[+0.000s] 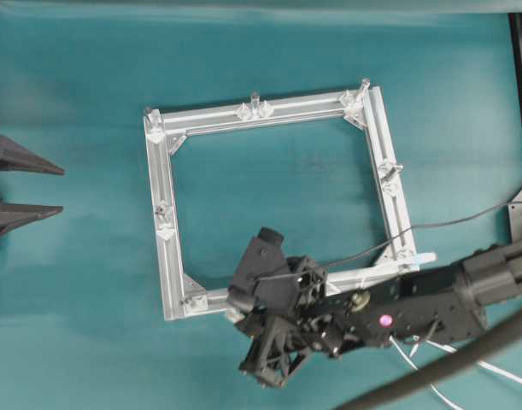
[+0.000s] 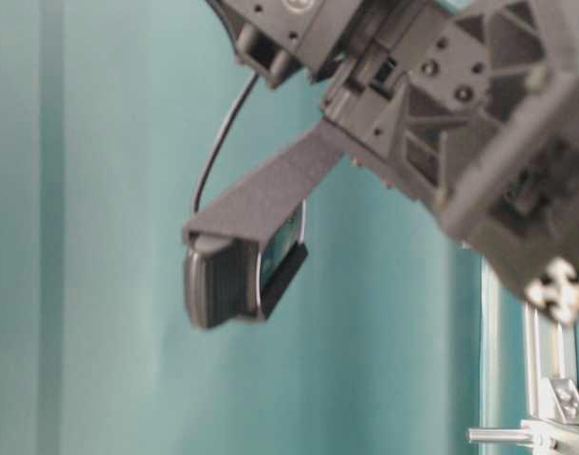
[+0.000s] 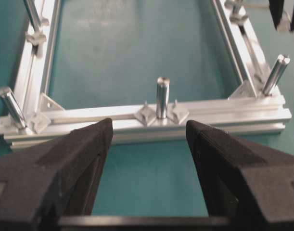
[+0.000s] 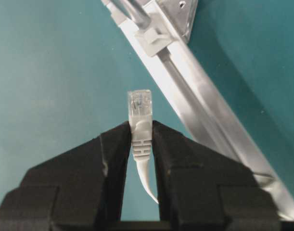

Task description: Move the cable alternately left and right between 8 pins so it hooks onto each one.

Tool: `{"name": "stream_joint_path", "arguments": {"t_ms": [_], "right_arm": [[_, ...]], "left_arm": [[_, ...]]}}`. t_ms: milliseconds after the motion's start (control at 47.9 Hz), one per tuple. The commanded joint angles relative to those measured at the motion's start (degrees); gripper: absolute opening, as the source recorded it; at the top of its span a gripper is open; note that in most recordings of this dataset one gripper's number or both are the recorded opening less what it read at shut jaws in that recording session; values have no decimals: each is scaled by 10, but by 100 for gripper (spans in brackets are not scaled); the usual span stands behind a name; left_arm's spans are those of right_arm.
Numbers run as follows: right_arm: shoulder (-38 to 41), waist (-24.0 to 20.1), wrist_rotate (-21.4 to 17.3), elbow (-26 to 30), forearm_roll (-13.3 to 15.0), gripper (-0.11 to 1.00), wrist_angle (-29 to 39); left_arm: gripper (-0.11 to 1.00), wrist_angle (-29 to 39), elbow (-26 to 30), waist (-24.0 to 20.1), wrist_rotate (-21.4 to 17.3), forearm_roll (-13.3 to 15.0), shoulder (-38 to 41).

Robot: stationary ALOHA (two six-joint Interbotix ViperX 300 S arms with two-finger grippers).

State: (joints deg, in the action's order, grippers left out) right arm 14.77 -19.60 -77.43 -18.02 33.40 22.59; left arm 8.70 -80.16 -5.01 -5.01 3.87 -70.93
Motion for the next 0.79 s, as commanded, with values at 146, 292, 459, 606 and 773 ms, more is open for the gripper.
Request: {"name": "stream_joint_path", "arguments": {"t_ms": [146,292,459,606,773], "right_arm": [[41,-13,-2,108,-16,16,30],[85,-14,-3,192,-35,16,85],[116,-13,-5,257,-43,16,172],[135,-11,-25,305,-43,16,200],[168,-5,-48,337,-43,16,191]], "left_arm": [[65,-4,-3,-3,4,-2,-58],[65,-3,-9,-3,4,-2,-82],[65,-2,-18,-3,4,-2,-79],[65,-6,-31,-3,4,-2,-78],[65,-6,-30,-3,4,-2,-78]]}}
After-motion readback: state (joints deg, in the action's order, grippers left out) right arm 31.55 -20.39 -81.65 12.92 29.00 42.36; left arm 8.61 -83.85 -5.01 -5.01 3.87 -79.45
